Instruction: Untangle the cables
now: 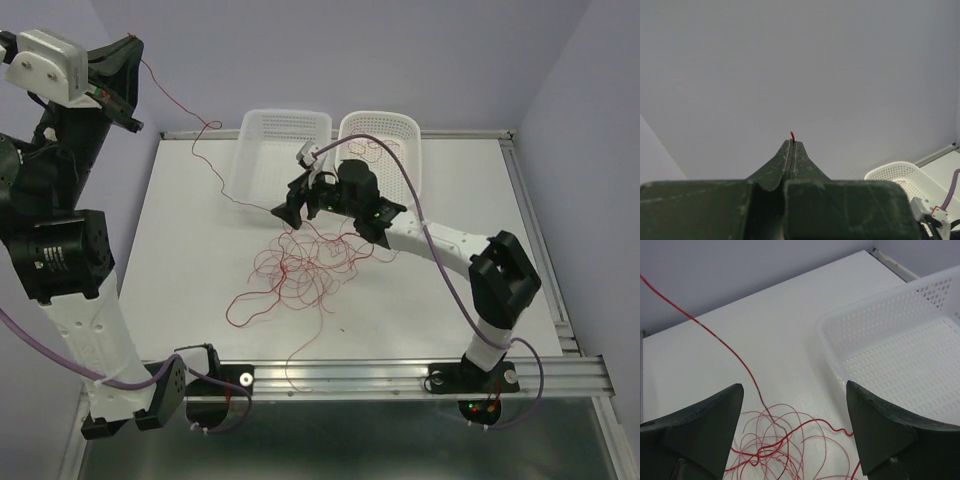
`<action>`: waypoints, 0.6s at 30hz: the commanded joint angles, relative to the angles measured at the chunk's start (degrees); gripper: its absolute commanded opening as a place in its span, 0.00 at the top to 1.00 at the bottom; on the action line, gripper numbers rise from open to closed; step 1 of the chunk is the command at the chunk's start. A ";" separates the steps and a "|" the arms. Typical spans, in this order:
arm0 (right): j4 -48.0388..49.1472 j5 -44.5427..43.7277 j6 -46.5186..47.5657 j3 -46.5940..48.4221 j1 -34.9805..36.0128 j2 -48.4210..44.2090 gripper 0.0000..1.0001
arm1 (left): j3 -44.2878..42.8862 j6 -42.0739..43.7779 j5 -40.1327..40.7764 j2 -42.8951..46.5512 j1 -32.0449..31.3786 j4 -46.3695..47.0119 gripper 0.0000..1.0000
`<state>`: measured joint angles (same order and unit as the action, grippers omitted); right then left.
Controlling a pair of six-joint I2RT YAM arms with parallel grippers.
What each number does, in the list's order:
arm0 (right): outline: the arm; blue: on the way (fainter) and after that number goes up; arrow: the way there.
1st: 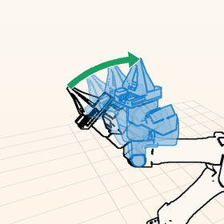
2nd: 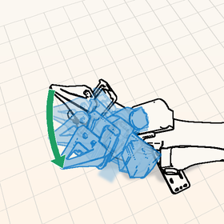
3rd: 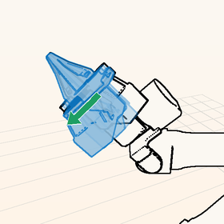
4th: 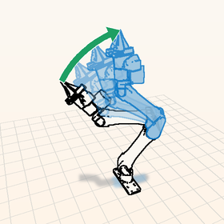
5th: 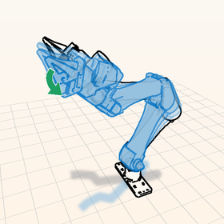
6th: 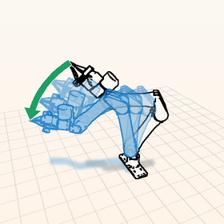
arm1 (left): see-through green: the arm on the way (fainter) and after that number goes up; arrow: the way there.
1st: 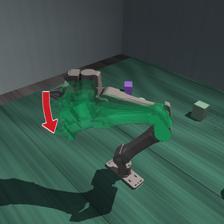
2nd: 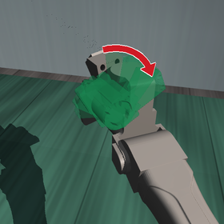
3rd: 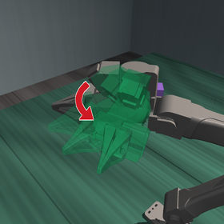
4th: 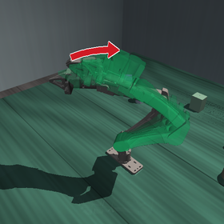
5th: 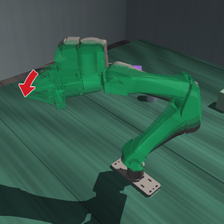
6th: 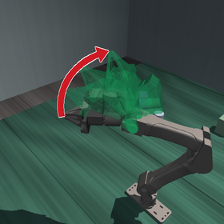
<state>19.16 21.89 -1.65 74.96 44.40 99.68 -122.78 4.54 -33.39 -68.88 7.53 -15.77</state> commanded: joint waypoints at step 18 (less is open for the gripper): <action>10.46 14.06 1.83 -2.09 1.56 0.53 0.88 | 6.48 -0.06 1.92 1.47 0.03 9.00 1.00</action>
<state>23.70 32.51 0.16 74.96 45.10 106.32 -120.62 2.81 -32.58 -67.02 7.53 -10.02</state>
